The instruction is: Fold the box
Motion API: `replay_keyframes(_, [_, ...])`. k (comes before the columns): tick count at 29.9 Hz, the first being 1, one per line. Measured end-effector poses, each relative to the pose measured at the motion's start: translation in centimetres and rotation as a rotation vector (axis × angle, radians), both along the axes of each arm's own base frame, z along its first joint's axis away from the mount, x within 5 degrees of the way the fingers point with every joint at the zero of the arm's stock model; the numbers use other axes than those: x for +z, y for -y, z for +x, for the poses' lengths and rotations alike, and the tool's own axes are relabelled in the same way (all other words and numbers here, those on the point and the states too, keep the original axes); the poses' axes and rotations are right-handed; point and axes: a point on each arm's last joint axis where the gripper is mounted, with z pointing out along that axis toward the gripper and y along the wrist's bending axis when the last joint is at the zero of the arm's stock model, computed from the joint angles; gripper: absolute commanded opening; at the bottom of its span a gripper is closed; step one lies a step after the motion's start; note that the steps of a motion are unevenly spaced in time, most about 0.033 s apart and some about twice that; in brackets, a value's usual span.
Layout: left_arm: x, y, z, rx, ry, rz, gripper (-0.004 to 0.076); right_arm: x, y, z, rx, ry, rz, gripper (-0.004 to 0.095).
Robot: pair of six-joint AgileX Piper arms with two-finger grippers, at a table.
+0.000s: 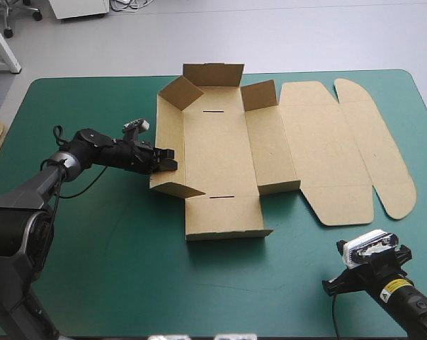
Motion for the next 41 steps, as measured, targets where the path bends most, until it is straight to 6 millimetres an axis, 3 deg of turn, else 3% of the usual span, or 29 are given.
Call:
replay_keyframes(4, [2.1, -0.4, 0.3, -0.073, 0.001, 0.154, -0.001, 0.0, 0.0, 0.0, 0.0, 0.0, 0.0, -0.002])
replay_keyframes(11, [8.1, -0.1, 0.8, -0.199, 0.087, 0.434, -0.001, 0.0, 0.0, 0.0, 0.0, 0.0, 0.0, -0.002])
replay_keyframes(16, [13.0, 0.9, 1.3, -0.235, 0.238, 0.555, -0.001, 0.0, 0.0, 0.0, 0.0, 0.0, 0.0, -0.002])
replay_keyframes(23, [18.2, 2.4, 0.7, -0.348, 0.461, 0.755, -0.001, 0.0, 0.0, 0.0, 0.0, 0.0, 0.0, -0.002])
replay_keyframes(30, [19.6, 5.7, -0.6, -0.455, 0.581, 0.902, -0.001, 0.0, 0.0, 0.0, 0.0, 0.0, 0.0, -0.002])
replay_keyframes(37, [19.6, 11.6, -3.3, -0.659, 0.711, 1.041, -0.001, 0.0, 0.0, 0.0, 0.0, 0.0, 0.0, -0.002])
replay_keyframes(41, [19.6, 13.6, -4.2, -0.729, 0.783, 1.077, -0.001, 0.0, 0.0, 0.0, 0.0, -0.003, -0.001, -0.002])
